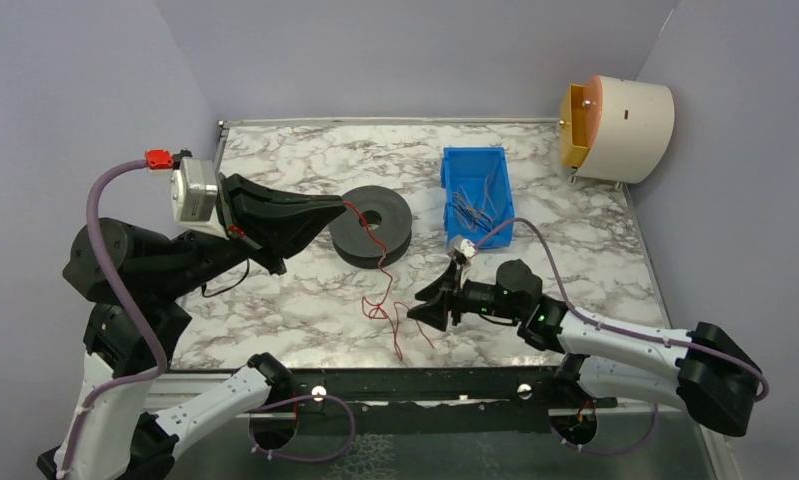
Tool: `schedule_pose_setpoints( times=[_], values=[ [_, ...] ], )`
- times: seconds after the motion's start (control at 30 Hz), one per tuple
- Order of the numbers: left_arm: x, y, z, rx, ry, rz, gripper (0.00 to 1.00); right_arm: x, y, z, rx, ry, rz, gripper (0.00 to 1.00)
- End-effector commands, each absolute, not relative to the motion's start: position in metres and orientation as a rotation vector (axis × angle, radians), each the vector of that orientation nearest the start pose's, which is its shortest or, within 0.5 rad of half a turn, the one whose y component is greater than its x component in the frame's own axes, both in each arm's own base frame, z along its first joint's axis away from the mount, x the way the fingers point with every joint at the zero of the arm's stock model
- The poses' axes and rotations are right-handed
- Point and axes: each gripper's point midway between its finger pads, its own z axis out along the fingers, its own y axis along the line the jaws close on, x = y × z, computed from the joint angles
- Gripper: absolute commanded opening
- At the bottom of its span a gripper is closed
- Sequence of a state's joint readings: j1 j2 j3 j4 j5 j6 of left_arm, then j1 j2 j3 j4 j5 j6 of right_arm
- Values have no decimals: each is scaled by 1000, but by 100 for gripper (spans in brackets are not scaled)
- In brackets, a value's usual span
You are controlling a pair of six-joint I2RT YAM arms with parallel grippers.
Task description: Wrap the cables
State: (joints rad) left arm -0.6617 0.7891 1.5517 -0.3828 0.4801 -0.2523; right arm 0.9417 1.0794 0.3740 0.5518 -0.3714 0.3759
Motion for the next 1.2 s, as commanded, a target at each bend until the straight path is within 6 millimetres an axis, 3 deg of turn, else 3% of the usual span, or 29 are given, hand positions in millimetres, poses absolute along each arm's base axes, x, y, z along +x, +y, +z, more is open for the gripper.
schedule_pose_setpoints(
  times=[0.0,0.17,0.33,0.67,1.17],
  values=[
    [114,-194,555,636,1146,-1052,0,126,316,181,-938,1661,1235,57],
    [125,-199,548,627,1179,-1036,0,108,310,212,-1040,1578,1271,63],
    [132,-201,546,619,1195,-1029,0,100,321,231,-1084,1564,1356,63],
    [137,-203,542,606,1215,-1021,0,108,345,237,-1076,1543,1427,53],
    [138,-205,538,615,1224,-1024,0,105,370,234,-1129,1455,1561,54]
  ],
)
